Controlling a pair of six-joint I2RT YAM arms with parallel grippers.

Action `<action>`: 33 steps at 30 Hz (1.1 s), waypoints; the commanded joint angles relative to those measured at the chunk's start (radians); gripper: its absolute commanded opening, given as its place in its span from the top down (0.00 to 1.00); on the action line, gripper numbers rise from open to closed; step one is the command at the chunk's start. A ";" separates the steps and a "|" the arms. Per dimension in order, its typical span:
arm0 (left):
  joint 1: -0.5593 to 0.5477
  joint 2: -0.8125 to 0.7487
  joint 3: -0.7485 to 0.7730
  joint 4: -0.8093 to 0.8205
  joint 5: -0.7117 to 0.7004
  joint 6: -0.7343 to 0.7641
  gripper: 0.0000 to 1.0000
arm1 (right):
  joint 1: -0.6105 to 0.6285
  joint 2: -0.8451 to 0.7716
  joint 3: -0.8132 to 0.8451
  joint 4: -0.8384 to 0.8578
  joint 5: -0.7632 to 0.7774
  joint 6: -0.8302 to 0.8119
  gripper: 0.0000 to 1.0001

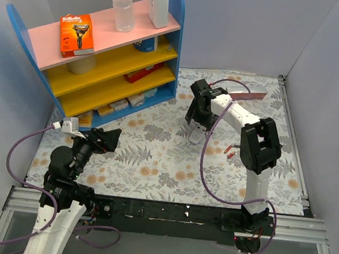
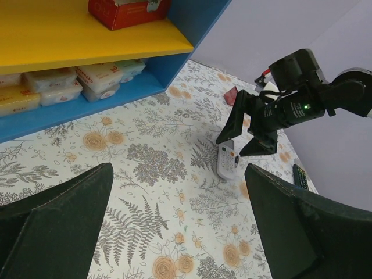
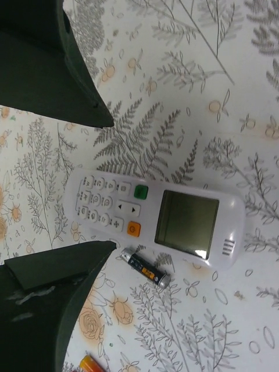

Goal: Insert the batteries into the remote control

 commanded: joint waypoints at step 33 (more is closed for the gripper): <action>-0.074 -0.059 -0.007 0.019 -0.003 0.008 0.02 | 0.151 0.084 -0.048 0.029 0.030 -0.147 0.34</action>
